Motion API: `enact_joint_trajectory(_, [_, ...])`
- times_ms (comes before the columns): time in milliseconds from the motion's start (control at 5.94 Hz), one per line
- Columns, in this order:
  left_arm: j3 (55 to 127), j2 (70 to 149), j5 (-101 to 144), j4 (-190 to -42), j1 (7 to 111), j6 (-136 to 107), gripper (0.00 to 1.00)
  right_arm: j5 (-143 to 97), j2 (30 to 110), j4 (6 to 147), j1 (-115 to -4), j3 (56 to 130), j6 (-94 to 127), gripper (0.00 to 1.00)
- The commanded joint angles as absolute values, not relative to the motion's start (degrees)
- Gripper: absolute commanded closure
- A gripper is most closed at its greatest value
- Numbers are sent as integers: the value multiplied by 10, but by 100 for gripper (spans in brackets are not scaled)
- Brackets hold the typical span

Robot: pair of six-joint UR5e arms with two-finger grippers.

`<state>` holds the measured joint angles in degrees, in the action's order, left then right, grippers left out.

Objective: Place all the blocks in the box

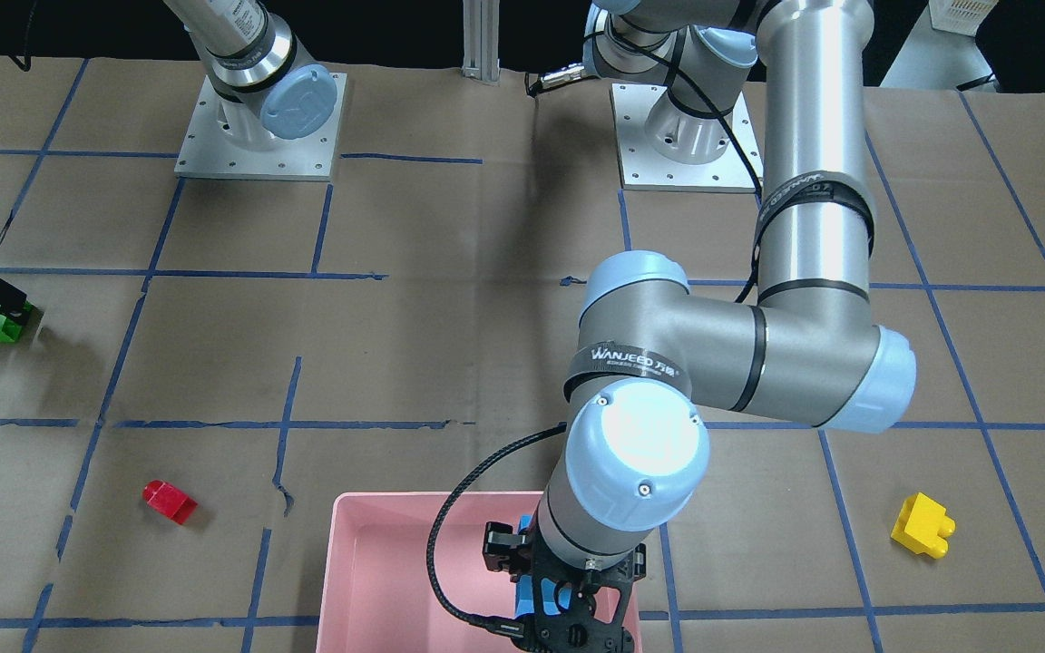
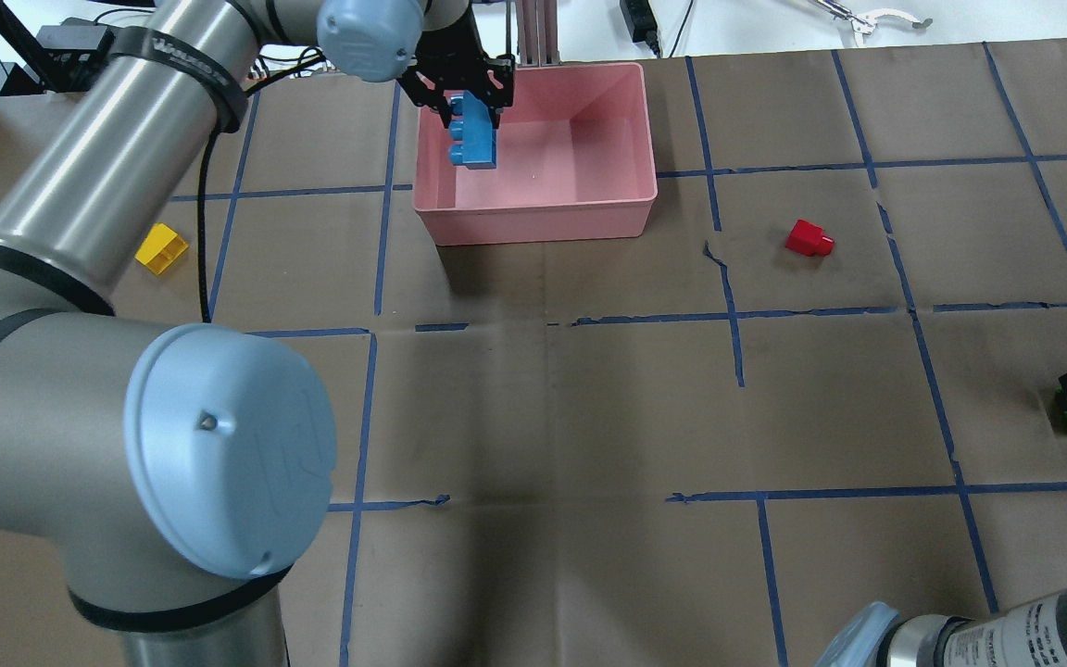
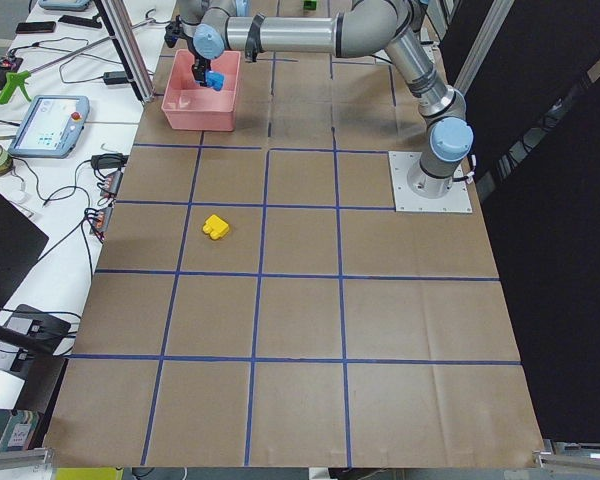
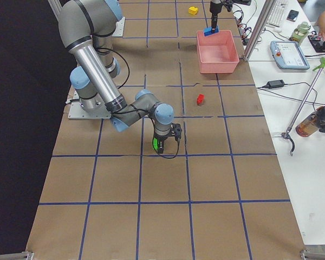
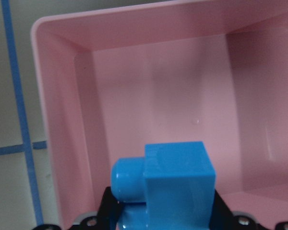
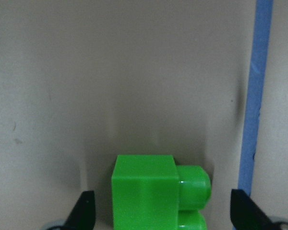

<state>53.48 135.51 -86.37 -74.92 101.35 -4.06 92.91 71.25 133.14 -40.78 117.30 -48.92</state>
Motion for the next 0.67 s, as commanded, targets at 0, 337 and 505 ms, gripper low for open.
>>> enact_joint_trajectory(0, [540, 1359, -863, -736, 1020, -48, 1, 933, 713, 1329, -408, 1173, -489, 16])
enact_joint_trajectory(337, [558, 1283, -861, -818, 956, -22, 1, 961, 714, 1321, -408, 1172, -490, 50])
enact_joint_trajectory(505, [602, 1247, -860, -821, 903, 12, 1, 962, 718, 1319, -408, 1172, -490, 56])
